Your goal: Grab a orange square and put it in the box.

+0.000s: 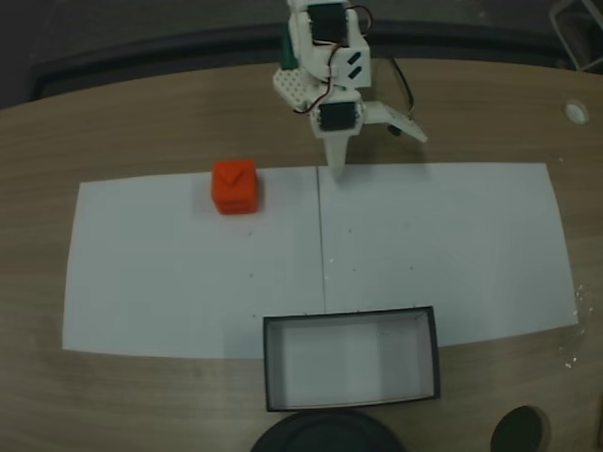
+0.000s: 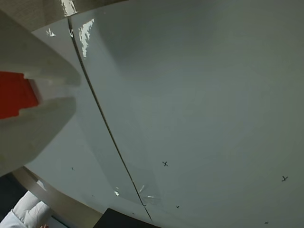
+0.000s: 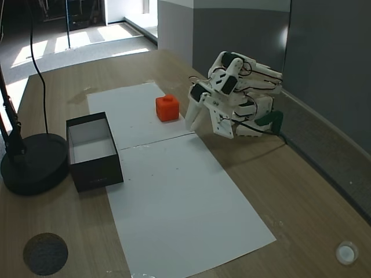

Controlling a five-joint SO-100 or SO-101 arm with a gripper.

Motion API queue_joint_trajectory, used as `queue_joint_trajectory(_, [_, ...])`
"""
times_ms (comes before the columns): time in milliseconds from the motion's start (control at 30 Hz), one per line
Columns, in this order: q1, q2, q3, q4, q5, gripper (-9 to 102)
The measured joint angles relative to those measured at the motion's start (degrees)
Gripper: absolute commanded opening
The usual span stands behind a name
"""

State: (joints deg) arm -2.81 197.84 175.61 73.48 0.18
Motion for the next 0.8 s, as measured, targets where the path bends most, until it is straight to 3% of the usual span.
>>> queue_joint_trajectory(800, [-0.9, 0.0, 0.0, 0.0, 0.0, 0])
